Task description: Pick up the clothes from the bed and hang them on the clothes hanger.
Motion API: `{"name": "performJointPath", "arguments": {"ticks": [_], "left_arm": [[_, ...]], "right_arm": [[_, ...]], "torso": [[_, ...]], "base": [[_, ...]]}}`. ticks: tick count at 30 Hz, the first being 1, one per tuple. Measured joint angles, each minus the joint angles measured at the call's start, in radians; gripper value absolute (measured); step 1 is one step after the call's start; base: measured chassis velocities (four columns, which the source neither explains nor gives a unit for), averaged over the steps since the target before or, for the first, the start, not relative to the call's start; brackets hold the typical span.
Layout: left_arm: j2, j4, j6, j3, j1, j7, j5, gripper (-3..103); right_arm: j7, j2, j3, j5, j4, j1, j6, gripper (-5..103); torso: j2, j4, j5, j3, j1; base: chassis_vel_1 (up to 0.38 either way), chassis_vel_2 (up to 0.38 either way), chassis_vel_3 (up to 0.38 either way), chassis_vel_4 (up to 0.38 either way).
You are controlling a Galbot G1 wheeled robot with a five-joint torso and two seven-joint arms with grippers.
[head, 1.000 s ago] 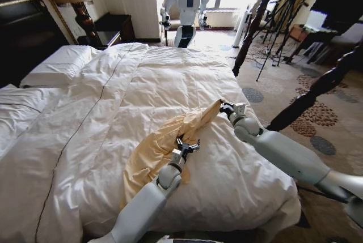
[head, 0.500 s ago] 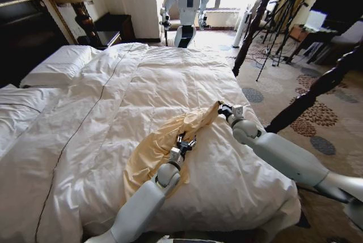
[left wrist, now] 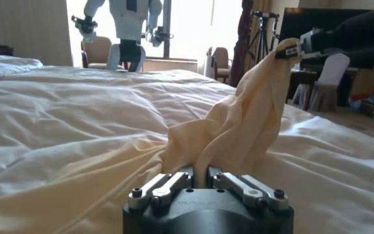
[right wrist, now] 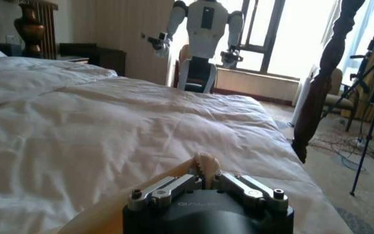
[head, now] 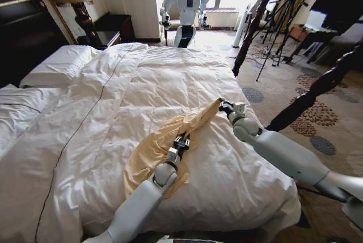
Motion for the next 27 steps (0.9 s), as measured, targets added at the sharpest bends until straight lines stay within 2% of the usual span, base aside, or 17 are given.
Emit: {"name": "performJointPath", "arguments": {"ticks": [1,3,4,6,8,9,11,12,16,17,20,21,25,27], "left_arm": [[0.01,-0.016,0.009,-0.008,-0.007,-0.004,-0.018,11],[0.02,-0.034,0.018,-0.017,-0.016,-0.008,-0.034,11],[0.035,-0.062,0.033,-0.031,-0.032,-0.017,-0.059,3],[0.044,-0.076,0.039,-0.038,-0.04,-0.02,-0.069,3],[0.088,-0.136,0.064,-0.067,-0.074,-0.036,-0.128,0],[0.088,-0.136,0.064,-0.067,-0.074,-0.036,-0.128,0],[0.144,-0.193,0.087,-0.106,-0.102,-0.048,-0.184,0],[0.144,-0.193,0.087,-0.106,-0.102,-0.048,-0.184,0],[0.273,-0.271,0.115,-0.173,-0.155,-0.061,-0.279,0],[0.273,-0.271,0.115,-0.173,-0.155,-0.061,-0.279,0],[0.372,-0.302,0.132,-0.213,-0.223,-0.073,-0.37,0],[0.372,-0.302,0.132,-0.213,-0.223,-0.073,-0.37,0],[0.459,-0.304,0.152,-0.279,-0.343,-0.085,-0.484,0],[0.478,-0.302,0.157,-0.295,-0.376,-0.088,-0.51,0]], "right_arm": [[0.0,0.001,0.003,-0.001,0.008,0.0,0.0,0],[0.001,0.002,0.007,-0.001,0.016,0.0,0.001,0],[0.001,0.003,0.01,-0.002,0.029,0.0,0.002,0],[0.001,0.003,0.011,-0.002,0.034,0.0,0.002,0],[0.002,0.01,0.018,-0.003,0.05,0.014,0.002,0],[0.002,0.01,0.018,-0.003,0.05,0.014,0.002,0],[0.001,0.02,0.027,-0.002,0.058,0.036,0.002,0],[0.001,0.02,0.027,-0.002,0.058,0.036,0.002,0],[-0.017,0.051,0.016,0.014,0.053,0.123,0.001,0],[-0.017,0.051,0.016,0.014,0.053,0.123,0.001,0],[-0.049,0.11,-0.012,0.036,0.029,0.226,-0.009,0],[-0.049,0.11,-0.012,0.036,0.029,0.226,-0.009,0],[-0.067,0.195,-0.02,0.068,0.013,0.331,-0.033,0],[-0.067,0.211,-0.022,0.078,0.015,0.353,-0.039,0]], "torso": [[0.0,0.0,0.0,0.0,0.0],[0.0,0.0,0.0,0.0,0.0],[0.0,-0.0001,-0.0001,0.0,0.0],[0.0,-0.0001,-0.0002,0.0,0.0],[0.0,-0.0001,0.0001,0.0,0.0],[0.0,-0.0001,0.0001,0.0,0.0],[0.0,-0.0003,-0.0001,0.0,0.0],[0.0,-0.0003,-0.0001,0.0,0.0],[0.0,-0.0002,-0.0003,0.0,0.0],[0.0,-0.0002,-0.0003,0.0,0.0],[0.0,0.0001,-0.0006,0.0,0.0],[0.0,0.0001,-0.0006,0.0,0.0],[0.0,0.0001,-0.0003,0.0,0.0],[0.0,0.0001,-0.0003,0.0,0.0]], "base": [[0.0,0.0,0.0,0.0],[0.0,0.0,0.0,0.0],[0.0,0.0,0.0,0.0],[0.0,0.0,0.0,0.0],[0.0,0.0,0.0,0.0],[0.0,0.0,0.0,0.0],[0.0,0.0,0.0,0.0],[0.0,0.0,0.0,0.0],[0.0,0.0,0.0,0.0],[0.0,0.0,0.0,0.0],[0.0,0.0,0.0,0.0],[0.0,0.0,0.0,0.0],[0.0,0.0,0.0,0.0],[0.0,0.0,0.0,0.0]]}}
